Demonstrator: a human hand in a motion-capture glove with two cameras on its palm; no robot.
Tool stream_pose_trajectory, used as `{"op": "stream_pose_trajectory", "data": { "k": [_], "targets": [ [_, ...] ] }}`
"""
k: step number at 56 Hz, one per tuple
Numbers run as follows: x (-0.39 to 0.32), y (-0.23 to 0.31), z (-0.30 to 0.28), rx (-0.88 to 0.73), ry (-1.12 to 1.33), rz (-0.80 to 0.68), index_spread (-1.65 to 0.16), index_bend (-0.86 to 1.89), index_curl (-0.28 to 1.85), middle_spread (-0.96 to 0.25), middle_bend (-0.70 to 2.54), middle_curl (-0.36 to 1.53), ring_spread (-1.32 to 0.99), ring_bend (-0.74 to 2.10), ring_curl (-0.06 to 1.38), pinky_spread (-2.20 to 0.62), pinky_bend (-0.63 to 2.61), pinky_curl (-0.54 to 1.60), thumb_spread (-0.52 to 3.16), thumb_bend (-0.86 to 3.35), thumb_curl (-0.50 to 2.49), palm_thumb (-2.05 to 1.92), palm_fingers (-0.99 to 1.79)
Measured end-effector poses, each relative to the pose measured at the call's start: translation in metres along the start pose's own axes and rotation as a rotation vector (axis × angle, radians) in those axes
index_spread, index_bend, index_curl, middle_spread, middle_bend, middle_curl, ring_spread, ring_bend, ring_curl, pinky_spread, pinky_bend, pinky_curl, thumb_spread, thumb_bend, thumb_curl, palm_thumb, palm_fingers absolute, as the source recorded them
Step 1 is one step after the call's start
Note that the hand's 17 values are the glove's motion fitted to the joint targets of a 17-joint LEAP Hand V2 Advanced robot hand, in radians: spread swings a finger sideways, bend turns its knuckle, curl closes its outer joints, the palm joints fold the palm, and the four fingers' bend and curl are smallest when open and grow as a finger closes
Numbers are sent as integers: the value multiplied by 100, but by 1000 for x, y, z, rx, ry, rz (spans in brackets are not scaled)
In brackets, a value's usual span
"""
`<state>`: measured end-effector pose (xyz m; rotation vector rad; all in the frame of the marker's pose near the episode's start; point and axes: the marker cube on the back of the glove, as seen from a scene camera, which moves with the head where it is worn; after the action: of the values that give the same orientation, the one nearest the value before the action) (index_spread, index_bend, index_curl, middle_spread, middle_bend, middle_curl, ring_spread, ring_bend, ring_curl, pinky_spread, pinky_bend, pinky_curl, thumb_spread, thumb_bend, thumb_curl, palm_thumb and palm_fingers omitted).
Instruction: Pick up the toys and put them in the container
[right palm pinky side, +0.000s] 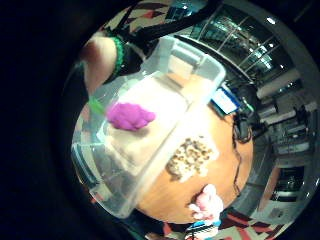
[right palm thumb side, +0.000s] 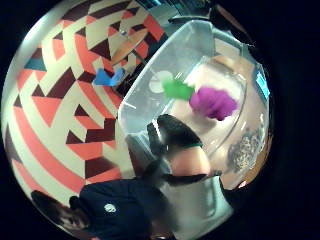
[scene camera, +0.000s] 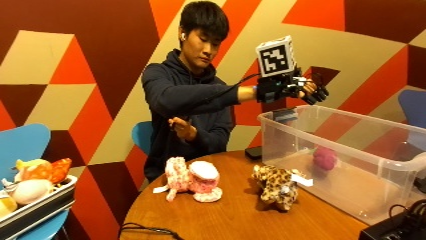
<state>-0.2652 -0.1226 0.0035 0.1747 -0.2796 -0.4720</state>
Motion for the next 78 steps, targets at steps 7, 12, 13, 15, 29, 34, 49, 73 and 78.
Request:
{"op": "stream_pose_trajectory", "data": {
  "k": [7, 12, 13, 15, 29, 34, 49, 73, 78],
  "targets": [
    [33, 47, -32, 7, -46, 12, -24, 35, 54, -8, 58, 55, -19, 95, 39, -7, 97, 42, 122, -2, 57, 7, 0],
    [73, 88, -43, 24, 57, 102, -24, 35, 54, -7, 58, 54, -17, 91, 36, -4, 93, 40, 126, -2, 52, 6, 2],
    [86, 95, -45, 28, 98, 126, -24, 35, 54, -7, 57, 53, -17, 91, 36, -3, 92, 39, 128, -2, 51, 6, 2],
    [111, 112, -47, 31, 180, 172, -24, 35, 54, -7, 57, 53, -16, 89, 36, -2, 91, 39, 129, -1, 50, 6, 3],
    [155, 226, -4, -138, 199, 368, -27, 21, 50, -4, 40, 46, -9, 72, 30, 1, 95, 38, 133, -2, 42, 4, -14],
    [175, 247, 22, -194, 209, 388, -29, 15, 46, -2, 29, 43, -5, 61, 27, 2, 98, 39, 133, -2, 40, 4, -18],
    [208, 280, 90, -285, 220, 463, -32, 8, 35, 2, 15, 37, 0, 60, 26, 4, 108, 40, 130, -1, 36, 4, -1],
    [213, 244, 99, -142, 190, 327, -29, 15, 19, -18, 73, 58, -26, 141, 49, -35, 113, 41, 124, 19, 52, 55, 111],
    [185, 217, 69, -126, 133, 298, -29, 19, 20, -20, 80, 63, -27, 143, 51, -36, 115, 43, 114, 20, 57, 64, 115]
  ]
}}
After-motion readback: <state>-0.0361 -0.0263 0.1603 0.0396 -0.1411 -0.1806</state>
